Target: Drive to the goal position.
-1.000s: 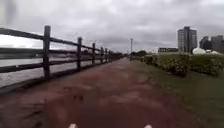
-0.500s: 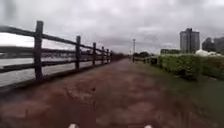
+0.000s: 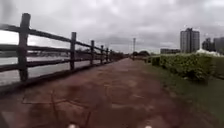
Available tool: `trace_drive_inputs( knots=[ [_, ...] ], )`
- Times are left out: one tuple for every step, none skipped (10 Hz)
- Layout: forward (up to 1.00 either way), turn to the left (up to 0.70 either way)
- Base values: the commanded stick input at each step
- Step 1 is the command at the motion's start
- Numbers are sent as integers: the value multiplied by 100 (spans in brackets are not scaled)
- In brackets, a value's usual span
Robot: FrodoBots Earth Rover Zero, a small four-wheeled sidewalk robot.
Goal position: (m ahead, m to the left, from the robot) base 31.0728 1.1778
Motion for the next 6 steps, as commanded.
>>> trace_drive_inputs(
  knots=[
    [85,1],
    [85,1],
    [85,1],
    [85,-17],
    [85,-32],
    [85,-33]
  ],
)
